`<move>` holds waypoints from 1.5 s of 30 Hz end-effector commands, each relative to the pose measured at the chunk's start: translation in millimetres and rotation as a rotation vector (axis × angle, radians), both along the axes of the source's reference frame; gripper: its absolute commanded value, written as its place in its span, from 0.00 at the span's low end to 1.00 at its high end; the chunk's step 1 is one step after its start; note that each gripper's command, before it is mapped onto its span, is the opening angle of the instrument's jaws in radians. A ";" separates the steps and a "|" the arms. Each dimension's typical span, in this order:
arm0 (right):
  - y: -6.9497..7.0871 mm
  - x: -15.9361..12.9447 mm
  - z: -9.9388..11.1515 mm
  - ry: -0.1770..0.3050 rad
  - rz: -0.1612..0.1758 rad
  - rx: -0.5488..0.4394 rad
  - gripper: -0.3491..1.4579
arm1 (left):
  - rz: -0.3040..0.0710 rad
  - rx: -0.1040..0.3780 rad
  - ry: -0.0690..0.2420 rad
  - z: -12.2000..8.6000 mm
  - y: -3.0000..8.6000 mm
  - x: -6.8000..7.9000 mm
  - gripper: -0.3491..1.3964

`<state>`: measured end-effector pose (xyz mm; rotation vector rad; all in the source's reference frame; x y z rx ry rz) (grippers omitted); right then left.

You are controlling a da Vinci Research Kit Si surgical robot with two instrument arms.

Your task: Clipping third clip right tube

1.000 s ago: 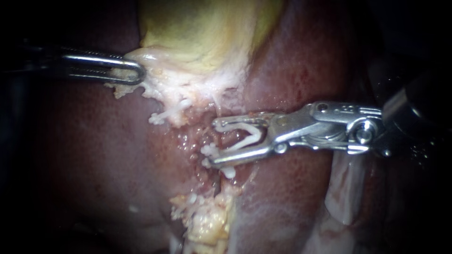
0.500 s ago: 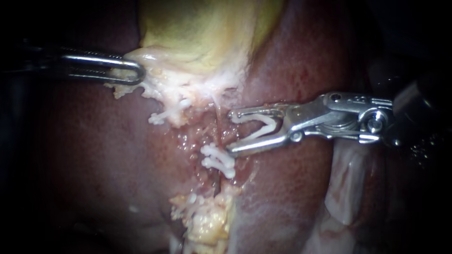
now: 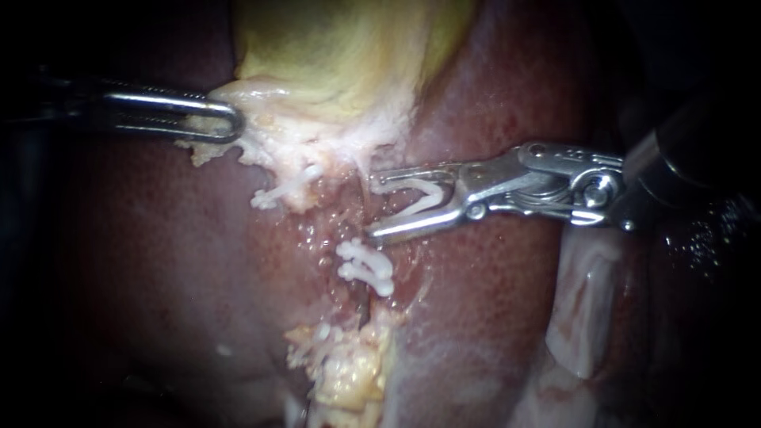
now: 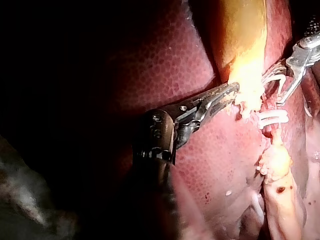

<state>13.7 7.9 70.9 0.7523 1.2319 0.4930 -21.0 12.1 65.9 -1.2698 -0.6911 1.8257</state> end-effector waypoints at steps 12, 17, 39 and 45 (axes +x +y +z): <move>-0.3 2.0 -1.1 0.069 0.052 0.059 0.45 | -0.001 0.000 0.001 0.0 0.0 -0.1 0.00; -0.7 2.3 -2.6 0.086 0.039 0.081 0.44 | -0.001 0.000 0.001 0.0 0.0 -0.1 0.00; -0.8 2.3 -6.8 0.104 0.006 0.151 0.22 | -0.001 0.000 0.001 0.0 0.0 0.0 0.00; -1.1 1.7 -7.0 0.080 0.015 0.254 0.00 | -0.001 0.000 0.001 0.0 0.0 0.0 0.00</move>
